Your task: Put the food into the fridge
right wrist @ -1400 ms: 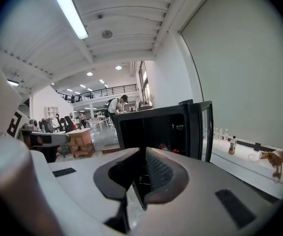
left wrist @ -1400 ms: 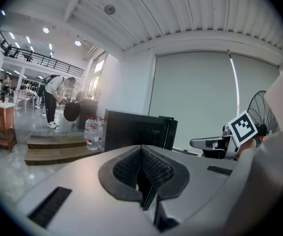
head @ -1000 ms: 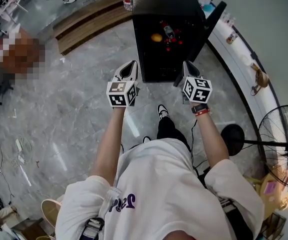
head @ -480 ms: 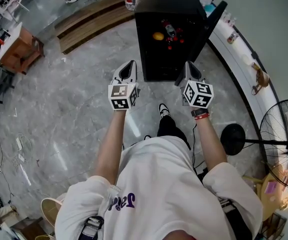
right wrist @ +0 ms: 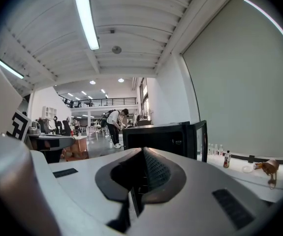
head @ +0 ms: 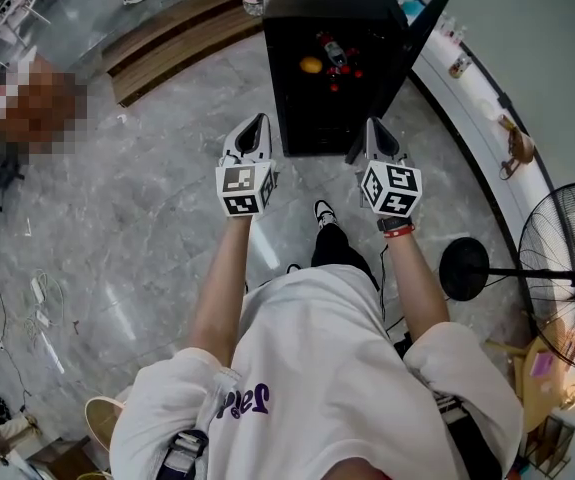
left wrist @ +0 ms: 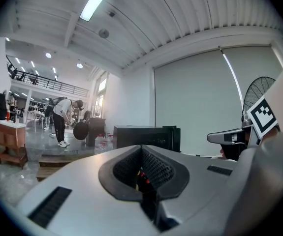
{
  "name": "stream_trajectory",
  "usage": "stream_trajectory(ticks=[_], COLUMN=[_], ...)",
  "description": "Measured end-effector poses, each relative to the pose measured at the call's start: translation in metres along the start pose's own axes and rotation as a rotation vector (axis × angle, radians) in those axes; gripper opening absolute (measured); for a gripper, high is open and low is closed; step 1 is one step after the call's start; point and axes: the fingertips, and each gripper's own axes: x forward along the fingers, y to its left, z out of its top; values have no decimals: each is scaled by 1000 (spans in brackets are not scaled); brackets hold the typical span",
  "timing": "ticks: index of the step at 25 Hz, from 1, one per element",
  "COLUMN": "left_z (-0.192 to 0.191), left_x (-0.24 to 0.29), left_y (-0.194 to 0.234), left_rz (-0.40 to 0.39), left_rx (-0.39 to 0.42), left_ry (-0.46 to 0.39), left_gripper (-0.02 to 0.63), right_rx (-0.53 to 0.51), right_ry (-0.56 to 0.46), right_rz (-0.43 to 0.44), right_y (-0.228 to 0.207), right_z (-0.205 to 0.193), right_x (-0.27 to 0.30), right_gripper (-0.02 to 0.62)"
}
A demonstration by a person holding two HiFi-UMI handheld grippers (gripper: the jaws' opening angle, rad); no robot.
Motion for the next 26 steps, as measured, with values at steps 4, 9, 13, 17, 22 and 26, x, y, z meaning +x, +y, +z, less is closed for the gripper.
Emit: stream_trajectory(ticks=[4, 9, 13, 17, 22, 26], left_z=[2, 0, 0, -4, -22, -44], left_x=[4, 7, 13, 13, 8, 7], left_y=[2, 2, 1, 3, 14, 19], left_rz=[-8, -15, -24, -28, -17, -16], left_rx=[1, -7, -13, -20, -31, -50], left_ry=[-1, -2, -3, 2, 31, 78], left_gripper=[17, 17, 17, 17, 17, 17], right_rx=[-9, -12, -9, -1, 24, 27], right_ry=[-1, 2, 29, 46, 66, 87], right_rz=[-10, -12, 7, 24, 33, 39], right_y=[2, 3, 5, 10, 17, 18], right_z=[1, 0, -3, -9, -22, -33], right_x=[3, 5, 9, 11, 16, 24], right_gripper=[15, 15, 14, 14, 14, 14])
